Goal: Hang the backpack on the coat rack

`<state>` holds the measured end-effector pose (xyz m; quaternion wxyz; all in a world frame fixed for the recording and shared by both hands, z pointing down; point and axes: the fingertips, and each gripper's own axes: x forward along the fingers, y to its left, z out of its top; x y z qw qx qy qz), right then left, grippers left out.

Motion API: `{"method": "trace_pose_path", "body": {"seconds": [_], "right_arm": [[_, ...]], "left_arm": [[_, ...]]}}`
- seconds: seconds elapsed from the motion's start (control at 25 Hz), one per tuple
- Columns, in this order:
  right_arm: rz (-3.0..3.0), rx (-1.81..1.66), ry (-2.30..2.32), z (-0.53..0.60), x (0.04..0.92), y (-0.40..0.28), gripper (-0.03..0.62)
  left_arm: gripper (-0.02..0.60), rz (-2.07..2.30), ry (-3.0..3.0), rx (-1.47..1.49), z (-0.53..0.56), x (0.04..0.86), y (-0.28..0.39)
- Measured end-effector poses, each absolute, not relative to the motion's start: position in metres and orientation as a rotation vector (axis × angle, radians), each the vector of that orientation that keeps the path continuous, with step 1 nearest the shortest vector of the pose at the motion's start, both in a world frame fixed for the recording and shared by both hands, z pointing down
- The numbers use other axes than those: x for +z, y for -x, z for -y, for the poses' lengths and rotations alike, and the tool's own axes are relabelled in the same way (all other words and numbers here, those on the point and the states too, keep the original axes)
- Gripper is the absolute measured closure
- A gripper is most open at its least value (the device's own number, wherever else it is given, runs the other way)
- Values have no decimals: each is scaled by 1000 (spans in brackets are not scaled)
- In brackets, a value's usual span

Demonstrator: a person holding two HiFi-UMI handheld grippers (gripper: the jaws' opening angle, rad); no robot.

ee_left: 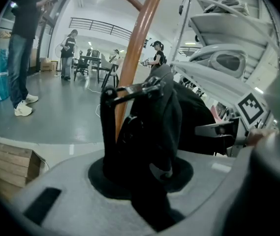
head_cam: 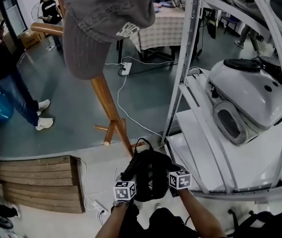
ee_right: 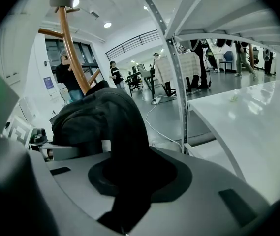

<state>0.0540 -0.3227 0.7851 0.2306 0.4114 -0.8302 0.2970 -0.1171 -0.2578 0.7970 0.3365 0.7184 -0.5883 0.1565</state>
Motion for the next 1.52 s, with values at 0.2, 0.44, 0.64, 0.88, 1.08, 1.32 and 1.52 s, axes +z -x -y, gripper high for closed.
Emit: {"method": "trace_pose_path", "body": {"seconds": [0.2, 0.44, 0.64, 0.88, 1.08, 1.32, 1.52], "right_arm": [[2275, 833, -1127, 331, 802, -48, 497], [2274, 861, -1092, 336, 821, -39, 497], [2270, 854, -1059, 345, 837, -29, 497], [2248, 838, -1017, 347, 852, -19, 497], [2222, 830, -995, 349, 866, -14, 497], [2208, 816, -966, 355, 879, -4, 496], [2196, 833, -980, 363, 890, -3, 496]], "left_arm": [[469, 1538, -1850, 420, 264, 812, 122], [469, 1543, -1815, 432, 265, 827, 128], [469, 1554, -1776, 434, 268, 841, 136], [469, 1550, -1723, 432, 263, 857, 141], [469, 1539, -1691, 434, 261, 872, 144], [469, 1544, -1658, 429, 262, 885, 151], [469, 1545, -1661, 435, 269, 892, 152]]}}
